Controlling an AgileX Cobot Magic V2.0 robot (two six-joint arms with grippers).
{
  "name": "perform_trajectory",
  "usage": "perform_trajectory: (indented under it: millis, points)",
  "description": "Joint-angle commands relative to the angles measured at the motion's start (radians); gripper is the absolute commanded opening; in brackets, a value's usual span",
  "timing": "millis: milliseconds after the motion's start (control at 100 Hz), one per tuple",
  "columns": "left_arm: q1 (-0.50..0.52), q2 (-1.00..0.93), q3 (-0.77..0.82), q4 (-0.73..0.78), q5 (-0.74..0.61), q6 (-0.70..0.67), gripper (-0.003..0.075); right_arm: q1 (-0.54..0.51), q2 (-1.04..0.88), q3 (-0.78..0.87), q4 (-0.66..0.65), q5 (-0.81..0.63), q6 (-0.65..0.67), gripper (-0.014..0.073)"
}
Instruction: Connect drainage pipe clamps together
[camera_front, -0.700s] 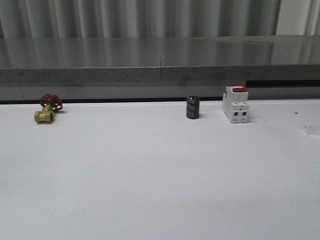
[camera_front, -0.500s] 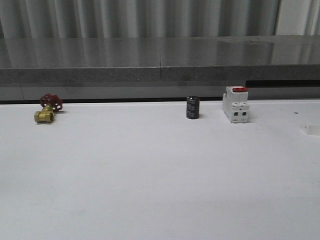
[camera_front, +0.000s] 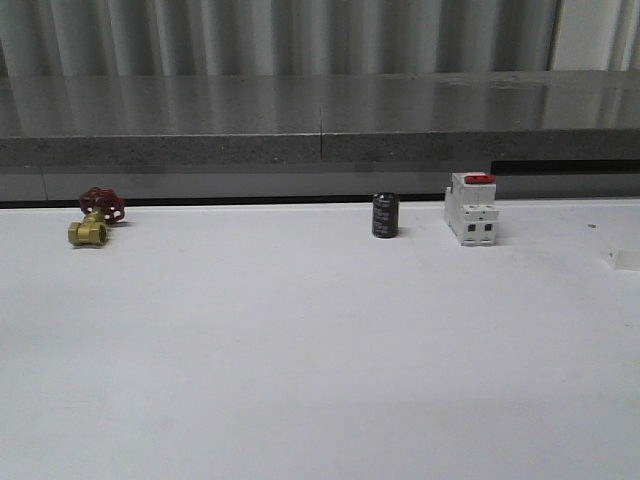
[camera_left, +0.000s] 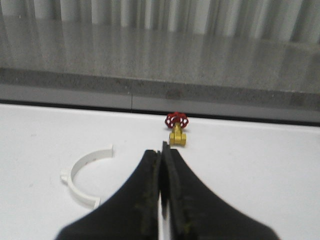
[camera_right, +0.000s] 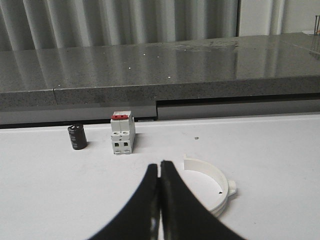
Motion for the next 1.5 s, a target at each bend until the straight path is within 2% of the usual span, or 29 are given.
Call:
perform_trajectory:
  millis: [0,110,250,570,640,680,730,830,900,1000,1120,1310,1490]
  points:
    - [0.000,0.116,-0.137,-0.006,0.067,-0.010,-0.0020,-0.001,-0.019,-0.020,-0.009,-0.084,-0.008,-0.0067]
    - [0.000,0.283,-0.287,-0.002,0.222,-0.010,-0.0020,-0.001,-0.019,-0.020,-0.009,-0.084,-0.008,-0.0067]
    - [0.000,0.470,-0.427,0.003,0.315,-0.010,-0.0020,-0.001,-0.019,-0.020,-0.009,-0.084,-0.008,-0.0067]
    - [0.000,0.713,-0.502,0.053,0.326,-0.010,-0.0015,-0.001,-0.019,-0.020,-0.009,-0.084,-0.008,-0.0067]
    - [0.000,0.740,-0.502,0.053,0.328,-0.010,0.0036,-0.001,-0.019,-0.020,-0.009,-0.084,-0.008,-0.0067]
    - [0.000,0.751,-0.502,0.055,0.328,-0.010,0.0096,-0.001,-0.019,-0.020,-0.009,-0.084,-0.008,-0.0067]
    - [0.000,0.764,-0.502,0.055,0.326,-0.010,0.0190,-0.001,-0.019,-0.020,-0.009,-0.084,-0.008,-0.0067]
    - [0.000,0.780,-0.502,0.053,0.319,-0.010,0.0435,-0.001,-0.019,-0.020,-0.009,-0.084,-0.008,-0.0067]
    - [0.000,0.792,-0.502,0.039,0.300,-0.010,0.0533,-0.001,-0.019,-0.020,-0.009,-0.084,-0.008,-0.0067]
    - [0.000,0.819,-0.508,0.037,0.277,-0.010,0.0554,-0.001,-0.019,-0.020,-0.009,-0.084,-0.008,-0.0067]
    - [0.021,0.915,-0.570,0.037,0.327,-0.010,0.0554,-0.001,-0.019,-0.020,-0.009,-0.084,-0.008,-0.0067]
    - [0.134,1.137,-0.727,0.037,0.360,-0.005,0.0554,-0.001,-0.019,-0.020,-0.009,-0.084,-0.008,-0.0067]
    - [0.231,1.351,-0.873,-0.070,0.389,0.169,0.0554,-0.001,-0.019,-0.020,-0.009,-0.084,-0.008,-0.0067]
